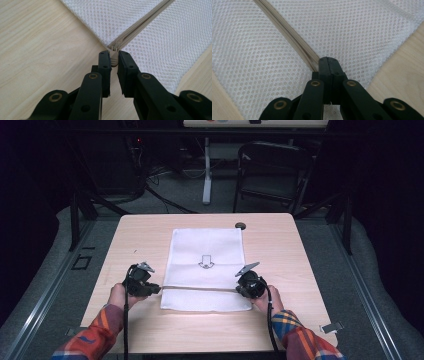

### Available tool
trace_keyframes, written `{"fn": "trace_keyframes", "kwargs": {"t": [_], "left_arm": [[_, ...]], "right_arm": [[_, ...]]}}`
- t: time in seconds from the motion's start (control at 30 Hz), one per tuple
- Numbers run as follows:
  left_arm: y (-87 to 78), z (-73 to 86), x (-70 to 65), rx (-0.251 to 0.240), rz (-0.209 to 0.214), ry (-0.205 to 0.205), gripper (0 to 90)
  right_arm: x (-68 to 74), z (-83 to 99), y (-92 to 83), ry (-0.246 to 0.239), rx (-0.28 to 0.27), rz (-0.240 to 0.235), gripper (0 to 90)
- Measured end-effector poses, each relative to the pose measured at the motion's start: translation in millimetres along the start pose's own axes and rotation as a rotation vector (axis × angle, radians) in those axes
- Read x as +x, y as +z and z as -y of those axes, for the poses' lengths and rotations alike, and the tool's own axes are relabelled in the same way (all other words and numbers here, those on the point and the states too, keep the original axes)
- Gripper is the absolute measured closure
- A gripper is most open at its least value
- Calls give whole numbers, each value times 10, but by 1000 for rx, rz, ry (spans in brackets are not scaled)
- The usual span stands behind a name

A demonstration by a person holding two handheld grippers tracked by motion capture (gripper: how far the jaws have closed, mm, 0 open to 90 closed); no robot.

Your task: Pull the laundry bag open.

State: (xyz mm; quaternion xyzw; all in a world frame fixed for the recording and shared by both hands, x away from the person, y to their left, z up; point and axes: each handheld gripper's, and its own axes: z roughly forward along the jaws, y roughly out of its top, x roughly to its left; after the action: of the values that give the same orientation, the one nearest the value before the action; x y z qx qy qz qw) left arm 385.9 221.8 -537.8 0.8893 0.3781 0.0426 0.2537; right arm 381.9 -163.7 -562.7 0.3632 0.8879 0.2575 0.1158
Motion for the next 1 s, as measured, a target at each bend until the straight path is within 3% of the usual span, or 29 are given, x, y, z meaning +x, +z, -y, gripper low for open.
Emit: {"fn": "trace_keyframes", "kwargs": {"t": [0.2,0.3,0.37,0.53,0.63,0.77,0.9,1.0], "left_arm": [[60,-9,-11,30,-7,1,807],[62,-8,-9,25,-3,-6,781],[43,-15,-9,8,-1,-24,676],[0,-46,-38,-8,-4,-48,360],[-41,-43,-73,-22,-15,-54,240],[-112,-27,-125,-33,-19,-61,161],[-189,31,-148,-52,-13,-77,151],[-219,89,-170,-30,-10,-87,139]], "right_arm": [[-1,9,-5,-10,-1,5,900],[-22,24,-3,-6,-18,-16,898],[-32,21,-23,3,-42,-45,790],[-54,-28,-146,10,-40,-33,474],[-88,-12,-250,30,-47,-35,312],[-132,52,-385,71,-25,-29,145],[-165,120,-524,100,-25,-24,95],[-169,181,-629,91,-27,-8,78]]}}
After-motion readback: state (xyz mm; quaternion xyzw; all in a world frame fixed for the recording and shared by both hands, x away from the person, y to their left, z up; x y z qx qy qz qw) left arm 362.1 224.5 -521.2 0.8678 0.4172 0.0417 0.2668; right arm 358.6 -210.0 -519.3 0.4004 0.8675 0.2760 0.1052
